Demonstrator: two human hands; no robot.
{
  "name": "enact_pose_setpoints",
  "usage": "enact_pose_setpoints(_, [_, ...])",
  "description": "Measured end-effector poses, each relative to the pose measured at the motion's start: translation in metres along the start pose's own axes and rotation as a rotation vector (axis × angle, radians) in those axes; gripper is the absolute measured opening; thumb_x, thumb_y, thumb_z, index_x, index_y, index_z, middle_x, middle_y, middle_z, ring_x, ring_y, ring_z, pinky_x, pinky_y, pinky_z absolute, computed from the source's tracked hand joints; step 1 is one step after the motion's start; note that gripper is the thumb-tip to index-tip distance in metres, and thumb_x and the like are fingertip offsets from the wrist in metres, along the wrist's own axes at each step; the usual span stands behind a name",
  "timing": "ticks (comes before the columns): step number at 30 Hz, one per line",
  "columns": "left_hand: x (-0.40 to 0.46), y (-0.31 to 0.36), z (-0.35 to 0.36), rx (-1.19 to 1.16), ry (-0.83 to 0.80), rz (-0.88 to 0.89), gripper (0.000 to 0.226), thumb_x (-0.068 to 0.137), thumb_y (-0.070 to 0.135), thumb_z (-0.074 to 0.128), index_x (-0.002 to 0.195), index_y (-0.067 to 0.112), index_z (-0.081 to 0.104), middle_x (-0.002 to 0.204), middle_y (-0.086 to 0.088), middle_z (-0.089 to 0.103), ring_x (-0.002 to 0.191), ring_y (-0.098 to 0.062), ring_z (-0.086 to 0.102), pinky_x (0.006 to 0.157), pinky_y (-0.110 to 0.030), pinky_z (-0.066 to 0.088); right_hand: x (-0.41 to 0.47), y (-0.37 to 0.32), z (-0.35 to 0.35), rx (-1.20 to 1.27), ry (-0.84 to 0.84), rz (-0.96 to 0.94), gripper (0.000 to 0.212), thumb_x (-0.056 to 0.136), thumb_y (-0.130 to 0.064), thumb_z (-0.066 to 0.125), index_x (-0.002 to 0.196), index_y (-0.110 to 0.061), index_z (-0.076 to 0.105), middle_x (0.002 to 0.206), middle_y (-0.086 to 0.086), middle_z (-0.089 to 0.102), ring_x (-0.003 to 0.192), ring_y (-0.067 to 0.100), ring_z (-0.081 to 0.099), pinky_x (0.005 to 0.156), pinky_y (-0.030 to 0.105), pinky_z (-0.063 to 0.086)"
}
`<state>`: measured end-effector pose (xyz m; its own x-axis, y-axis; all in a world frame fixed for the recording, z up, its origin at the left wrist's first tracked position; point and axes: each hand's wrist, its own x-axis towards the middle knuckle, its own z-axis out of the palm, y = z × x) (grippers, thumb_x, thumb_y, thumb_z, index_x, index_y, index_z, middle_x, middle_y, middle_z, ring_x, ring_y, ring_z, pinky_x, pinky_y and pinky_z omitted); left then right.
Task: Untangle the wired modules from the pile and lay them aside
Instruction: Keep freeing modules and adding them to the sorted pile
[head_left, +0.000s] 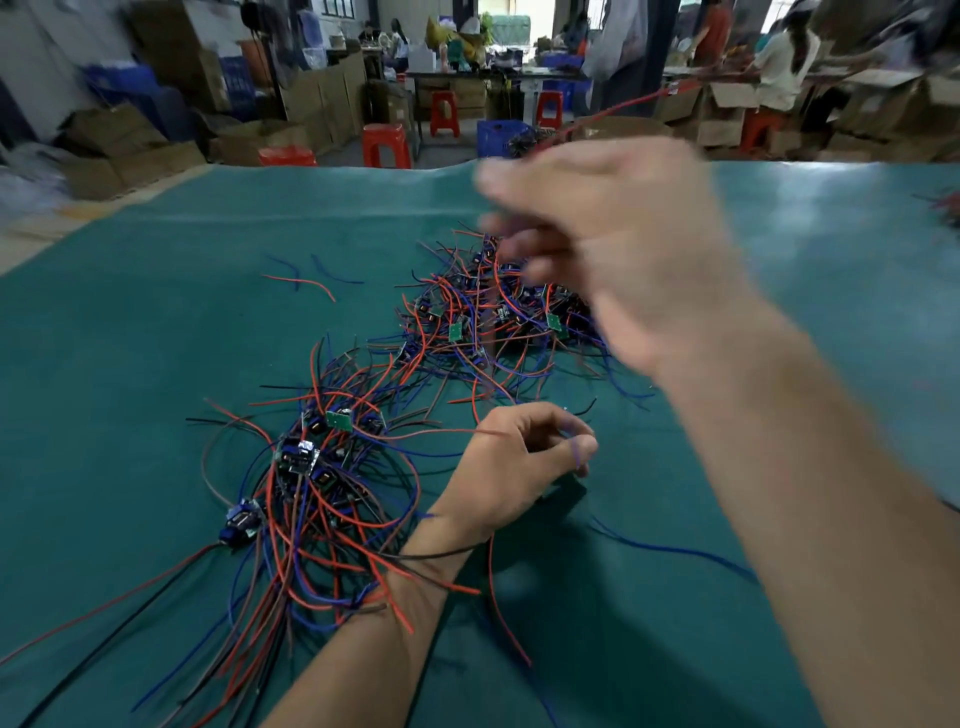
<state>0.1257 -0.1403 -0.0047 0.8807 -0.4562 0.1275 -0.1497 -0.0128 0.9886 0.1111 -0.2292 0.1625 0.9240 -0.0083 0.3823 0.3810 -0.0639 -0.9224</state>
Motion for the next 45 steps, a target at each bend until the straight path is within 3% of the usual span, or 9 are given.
enact_pose_setpoints(5, [0.000, 0.001, -0.001, 0.034, 0.027, -0.024, 0.015, 0.091, 0.002, 0.068, 0.082, 0.014, 0.070, 0.061, 0.007, 0.067, 0.051, -0.002, 0.054, 0.048, -0.017, 0.041, 0.025, 0.035, 0.057, -0.604, -0.408, 0.176, 0.051, 0.092, -0.053, 0.067, 0.080, -0.004, 0.076, 0.078, 0.011, 0.077, 0.068, 0.024, 0.076, 0.058, 0.032, 0.059])
enact_pose_setpoints(8, [0.001, 0.002, -0.002, 0.043, 0.025, -0.030, 0.005, 0.093, 0.004, 0.066, 0.094, 0.006, 0.071, 0.070, -0.001, 0.070, 0.066, -0.016, 0.057, 0.052, -0.023, 0.041, 0.045, 0.072, 0.024, -1.084, -0.203, 0.140, 0.029, 0.091, -0.046, 0.065, 0.096, -0.019, 0.076, 0.104, 0.012, 0.074, 0.096, 0.033, 0.070, 0.089, 0.039, 0.058])
enact_pose_setpoints(11, [0.001, 0.003, -0.002, 0.023, 0.023, -0.045, 0.007, 0.093, 0.003, 0.064, 0.098, 0.003, 0.070, 0.073, -0.005, 0.071, 0.065, -0.022, 0.052, 0.049, -0.024, 0.039, 0.052, 0.112, -0.019, -1.244, -0.026, 0.237, 0.025, 0.093, -0.032, 0.064, 0.115, -0.022, 0.068, 0.122, 0.011, 0.066, 0.110, 0.035, 0.064, 0.093, 0.041, 0.054])
enact_pose_setpoints(17, [0.001, 0.003, -0.001, 0.025, 0.027, -0.045, 0.011, 0.094, -0.002, 0.061, 0.101, -0.004, 0.068, 0.073, -0.013, 0.069, 0.053, 0.002, 0.056, 0.054, -0.010, 0.040, 0.051, 0.145, -0.051, -0.807, 0.113, 0.302, 0.014, 0.080, -0.024, 0.083, 0.079, -0.029, 0.070, 0.077, -0.005, 0.072, 0.077, 0.014, 0.070, 0.062, 0.022, 0.049])
enact_pose_setpoints(19, [0.001, 0.003, 0.000, 0.030, 0.035, -0.052, 0.011, 0.094, -0.002, 0.061, 0.101, -0.004, 0.069, 0.072, -0.012, 0.069, 0.052, 0.002, 0.055, 0.054, -0.011, 0.040, 0.050, 0.143, -0.058, -0.676, 0.195, 0.308, 0.021, 0.072, -0.013, 0.088, 0.070, -0.027, 0.072, 0.068, -0.006, 0.072, 0.069, 0.014, 0.071, 0.064, 0.026, 0.055])
enact_pose_setpoints(29, [0.001, 0.003, 0.000, -0.012, 0.036, -0.109, 0.013, 0.095, -0.002, 0.058, 0.093, 0.007, 0.068, 0.068, -0.007, 0.070, 0.057, -0.016, 0.063, 0.048, -0.014, 0.040, -0.006, 0.112, -0.115, 0.075, 0.631, 0.280, 0.024, 0.077, 0.008, 0.073, 0.080, -0.015, 0.064, 0.072, 0.006, 0.069, 0.056, 0.017, 0.062, 0.054, 0.027, 0.050])
enact_pose_setpoints(35, [0.002, 0.001, 0.001, -0.017, 0.072, -0.086, 0.014, 0.101, 0.003, 0.051, 0.107, 0.002, 0.064, 0.074, -0.004, 0.073, 0.057, -0.007, 0.061, 0.049, -0.016, 0.041, -0.058, 0.101, -0.114, 0.735, 0.276, 0.370, 0.027, 0.074, 0.001, 0.061, 0.094, -0.016, 0.070, 0.092, 0.003, 0.073, 0.078, 0.018, 0.070, 0.069, 0.024, 0.057])
enact_pose_setpoints(40, [0.003, 0.004, 0.003, -0.076, 0.123, -0.075, 0.030, 0.107, 0.022, 0.042, 0.106, 0.001, 0.064, 0.076, -0.007, 0.073, 0.056, -0.008, 0.056, 0.046, -0.017, 0.042, -0.063, 0.116, -0.087, 0.649, 0.077, 0.399, 0.043, 0.069, 0.009, 0.059, 0.107, -0.008, 0.067, 0.094, 0.010, 0.075, 0.086, 0.024, 0.073, 0.074, 0.029, 0.060])
enact_pose_setpoints(45, [0.001, 0.009, 0.002, -0.091, 0.084, -0.073, 0.046, 0.094, 0.046, 0.050, 0.092, 0.004, 0.067, 0.072, -0.010, 0.073, 0.058, -0.013, 0.057, 0.047, -0.019, 0.040, -0.064, 0.127, -0.065, 0.424, 0.093, 0.380, 0.035, 0.075, 0.018, 0.063, 0.092, -0.008, 0.078, 0.094, 0.013, 0.075, 0.085, 0.019, 0.072, 0.080, 0.031, 0.062])
